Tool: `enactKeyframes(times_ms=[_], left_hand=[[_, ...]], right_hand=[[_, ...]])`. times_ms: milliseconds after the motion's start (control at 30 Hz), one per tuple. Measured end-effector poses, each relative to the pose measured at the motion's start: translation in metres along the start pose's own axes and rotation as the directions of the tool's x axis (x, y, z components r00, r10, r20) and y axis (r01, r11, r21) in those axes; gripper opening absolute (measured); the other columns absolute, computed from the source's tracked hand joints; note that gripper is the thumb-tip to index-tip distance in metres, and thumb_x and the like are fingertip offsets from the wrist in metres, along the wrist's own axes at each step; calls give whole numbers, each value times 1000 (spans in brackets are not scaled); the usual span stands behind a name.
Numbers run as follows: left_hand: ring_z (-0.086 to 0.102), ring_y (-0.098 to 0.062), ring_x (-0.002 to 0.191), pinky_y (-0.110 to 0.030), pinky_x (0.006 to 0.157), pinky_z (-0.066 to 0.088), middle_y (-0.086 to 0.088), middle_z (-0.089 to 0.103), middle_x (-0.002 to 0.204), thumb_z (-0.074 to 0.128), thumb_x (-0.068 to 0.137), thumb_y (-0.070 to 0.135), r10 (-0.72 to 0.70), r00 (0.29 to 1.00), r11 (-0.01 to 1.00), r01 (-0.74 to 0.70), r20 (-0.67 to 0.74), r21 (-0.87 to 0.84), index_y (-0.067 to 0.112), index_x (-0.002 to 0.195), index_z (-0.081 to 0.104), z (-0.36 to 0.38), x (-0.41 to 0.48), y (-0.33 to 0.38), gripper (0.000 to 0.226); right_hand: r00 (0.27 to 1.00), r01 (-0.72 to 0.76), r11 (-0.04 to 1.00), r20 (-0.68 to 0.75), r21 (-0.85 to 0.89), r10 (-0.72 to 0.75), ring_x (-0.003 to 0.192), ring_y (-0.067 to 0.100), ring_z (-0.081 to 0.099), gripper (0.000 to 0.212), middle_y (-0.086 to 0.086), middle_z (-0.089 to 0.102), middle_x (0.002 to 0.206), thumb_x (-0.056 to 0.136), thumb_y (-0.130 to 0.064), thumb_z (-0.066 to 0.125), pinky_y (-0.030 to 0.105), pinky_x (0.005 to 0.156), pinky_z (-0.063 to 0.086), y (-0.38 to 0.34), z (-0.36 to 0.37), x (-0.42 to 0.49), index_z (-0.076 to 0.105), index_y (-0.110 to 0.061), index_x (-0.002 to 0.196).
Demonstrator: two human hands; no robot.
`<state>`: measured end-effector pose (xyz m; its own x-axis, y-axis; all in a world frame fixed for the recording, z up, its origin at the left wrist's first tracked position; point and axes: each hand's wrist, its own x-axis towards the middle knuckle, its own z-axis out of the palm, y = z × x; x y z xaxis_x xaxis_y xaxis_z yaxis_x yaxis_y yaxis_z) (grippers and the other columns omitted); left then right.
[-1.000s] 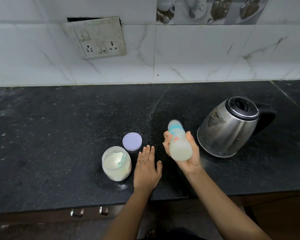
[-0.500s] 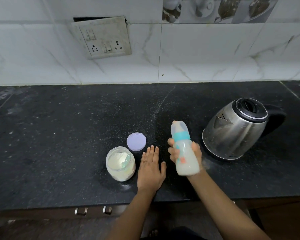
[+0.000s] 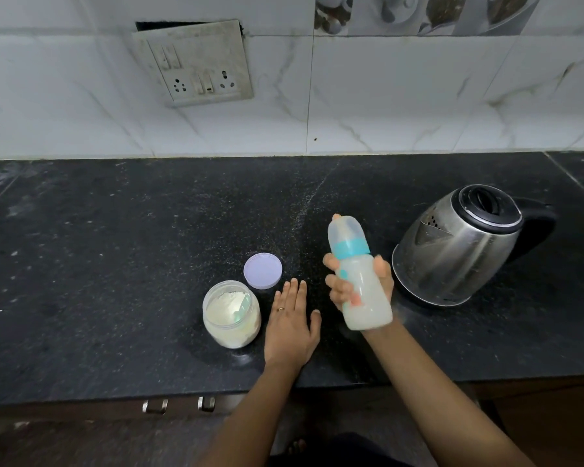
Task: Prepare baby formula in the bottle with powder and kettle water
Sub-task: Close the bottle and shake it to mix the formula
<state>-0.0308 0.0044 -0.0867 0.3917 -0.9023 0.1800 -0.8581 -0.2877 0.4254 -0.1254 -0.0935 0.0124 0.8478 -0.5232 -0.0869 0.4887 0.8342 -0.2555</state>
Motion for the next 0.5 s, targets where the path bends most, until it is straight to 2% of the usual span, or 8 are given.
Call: enactKeyframes(times_ms=[67,133,167,267,333,400,433,500], left_hand=[[34,-24,140,-29,116,4,-15,42,147,35,90,39,-6,1000,1000,6,10,-2,4,141,45,-1,0,0,62],[34,-24,140,-29,116,4,-15,42,147,35,90,39,-6,1000,1000,6,10,-1,4,141,45,-1,1,1,63],[34,-24,140,-29,116,4,-15,42,148,35,90,39,-3,1000,1000,4,11,-6,4,141,44,-2,0,1,63],[35,-24,139,-28,116,4,-15,43,147,35,90,39,-3,1000,1000,3,7,-20,4,141,45,-2,1,1,63],[35,-24,139,-28,116,4,-15,43,147,35,90,39,-7,1000,1000,7,7,-14,4,141,45,-2,1,1,62],[34,-24,140,-28,116,3,-14,42,148,35,90,39,-8,1000,1000,8,9,-12,5,141,45,-3,0,2,62],[34,-23,140,-28,116,4,-14,42,148,35,90,39,-7,1000,1000,8,10,-13,5,141,45,-3,0,1,62],[34,-23,140,-28,116,5,-14,42,147,36,91,39,-4,1000,1000,4,9,-15,5,141,45,-3,-1,1,61]], right_hand=[[1000,7,998,-16,-68,-8,71,21,62,63,17,60,97,73,-22,79,29,64,55,3,15,0,42,4,118],[994,-1,997,-113,77,10,74,25,64,79,21,60,103,64,-15,87,36,66,58,-4,8,-1,44,3,127],[996,-42,985,-65,165,54,77,28,64,78,24,58,107,68,-14,84,38,68,58,-7,4,-2,40,4,130],[995,-64,998,-73,-23,62,79,26,60,57,23,54,112,85,-22,66,32,66,55,-8,1,-11,40,5,127],[1000,-25,997,-21,-77,24,78,24,60,56,20,55,109,80,-21,70,33,64,56,-5,15,-13,46,6,123],[996,27,999,-80,46,-23,80,24,63,66,19,55,107,72,-17,79,36,67,57,-5,9,-13,45,4,124],[999,25,995,-28,100,-22,80,24,62,65,19,55,107,72,-16,77,35,67,57,-7,3,-11,42,3,124],[997,12,1000,72,23,-14,76,22,60,52,18,54,105,78,-18,66,29,64,53,-7,0,-12,38,0,118]])
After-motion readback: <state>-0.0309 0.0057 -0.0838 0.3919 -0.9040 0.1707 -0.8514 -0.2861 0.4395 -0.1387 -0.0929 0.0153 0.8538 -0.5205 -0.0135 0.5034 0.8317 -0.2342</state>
